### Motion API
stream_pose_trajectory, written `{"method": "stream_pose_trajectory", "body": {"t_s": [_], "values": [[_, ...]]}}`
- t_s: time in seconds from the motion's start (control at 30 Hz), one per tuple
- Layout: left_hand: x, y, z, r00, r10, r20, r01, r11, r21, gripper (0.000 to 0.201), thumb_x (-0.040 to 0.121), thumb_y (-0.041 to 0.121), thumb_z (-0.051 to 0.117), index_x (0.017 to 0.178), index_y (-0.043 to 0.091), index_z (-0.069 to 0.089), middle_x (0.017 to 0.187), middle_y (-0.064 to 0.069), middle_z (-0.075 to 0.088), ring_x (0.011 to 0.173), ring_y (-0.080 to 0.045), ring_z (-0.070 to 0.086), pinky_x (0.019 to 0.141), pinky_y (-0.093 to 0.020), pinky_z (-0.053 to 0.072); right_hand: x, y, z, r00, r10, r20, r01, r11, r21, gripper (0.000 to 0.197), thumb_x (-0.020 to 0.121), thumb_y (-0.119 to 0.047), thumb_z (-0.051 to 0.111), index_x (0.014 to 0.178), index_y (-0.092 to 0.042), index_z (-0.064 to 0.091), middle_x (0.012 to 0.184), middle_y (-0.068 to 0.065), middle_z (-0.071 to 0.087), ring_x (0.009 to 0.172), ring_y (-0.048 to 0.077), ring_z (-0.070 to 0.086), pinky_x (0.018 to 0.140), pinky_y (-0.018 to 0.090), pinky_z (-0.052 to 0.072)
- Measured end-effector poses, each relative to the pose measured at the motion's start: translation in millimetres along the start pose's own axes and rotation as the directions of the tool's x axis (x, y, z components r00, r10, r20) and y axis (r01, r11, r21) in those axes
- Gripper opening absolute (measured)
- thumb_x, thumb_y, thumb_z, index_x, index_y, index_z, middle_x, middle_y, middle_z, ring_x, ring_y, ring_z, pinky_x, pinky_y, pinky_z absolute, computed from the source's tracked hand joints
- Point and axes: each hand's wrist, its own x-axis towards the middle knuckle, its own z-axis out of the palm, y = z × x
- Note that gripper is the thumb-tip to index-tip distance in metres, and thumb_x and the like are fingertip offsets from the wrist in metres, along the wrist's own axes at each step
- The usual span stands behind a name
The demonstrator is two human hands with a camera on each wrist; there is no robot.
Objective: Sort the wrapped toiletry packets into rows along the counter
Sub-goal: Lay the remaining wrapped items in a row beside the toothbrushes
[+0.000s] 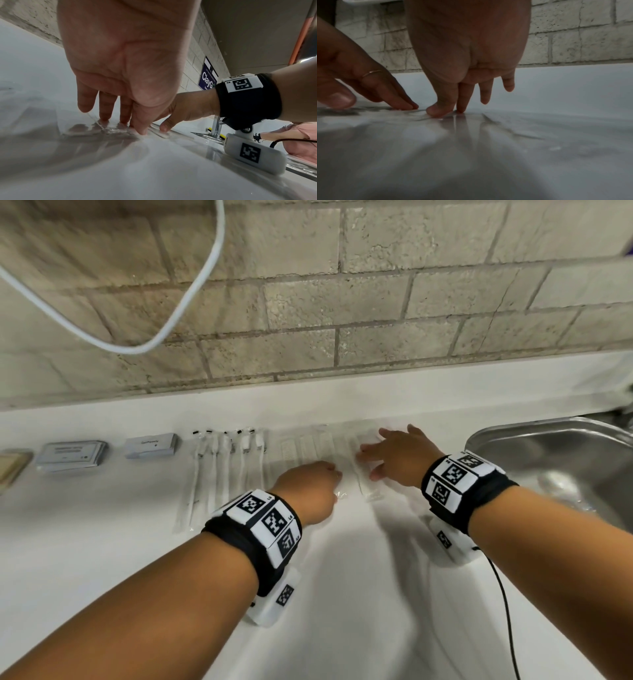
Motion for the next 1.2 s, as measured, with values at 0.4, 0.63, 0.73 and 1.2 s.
{"method": "stream_pose_trajectory", "body": {"t_s": [0.4,0.63,0.73,1.2], "values": [[0.1,-5.2,1.7,0.999,0.036,-0.037,-0.036,0.999,-0.003,0.048,0.096,0.011,0.045,0.142,0.022,0.044,0.153,0.0,0.034,0.137,-0.022,0.037,0.11,-0.035,0.035,8.5,-19.1,-5.5,0.999,0.014,0.033,-0.016,0.999,0.048,0.053,0.097,-0.037,0.044,0.147,-0.043,0.027,0.156,-0.016,0.027,0.149,0.018,0.009,0.118,0.054,-0.001],[2.9,-8.7,3.3,0.998,0.029,-0.058,-0.033,0.997,-0.069,0.047,0.097,0.011,0.042,0.142,0.025,0.045,0.151,0.004,0.036,0.138,-0.019,0.037,0.112,-0.031,0.031,6.4,-4.9,-7.4,0.982,0.119,-0.144,-0.088,0.974,0.208,0.048,0.097,-0.035,0.046,0.144,-0.039,0.036,0.151,-0.006,0.04,0.141,0.021,0.033,0.116,0.043,0.022],[2.0,-9.5,3.1,0.998,0.036,-0.058,-0.04,0.997,-0.064,0.047,0.098,0.01,0.04,0.141,0.026,0.046,0.151,0.004,0.037,0.137,-0.019,0.037,0.112,-0.033,0.032,-0.5,37.1,-18.0,0.884,0.375,-0.28,-0.243,0.879,0.411,0.034,0.096,-0.02,0.048,0.129,-0.021,0.058,0.136,0.005,0.056,0.124,0.025,0.052,0.105,0.035,0.04],[7.3,8.3,0.9,0.995,0.016,-0.098,-0.018,1.0,-0.021,0.041,0.093,0.011,0.045,0.131,0.021,0.055,0.143,0.001,0.044,0.126,-0.025,0.048,0.102,-0.039,0.042,18.3,33.0,-8.7,0.938,0.322,0.129,-0.344,0.912,0.223,0.039,0.085,-0.04,0.066,0.09,-0.002,0.064,0.087,0.008,0.062,0.096,0.03,0.063,0.077,0.03,0.046]]}}
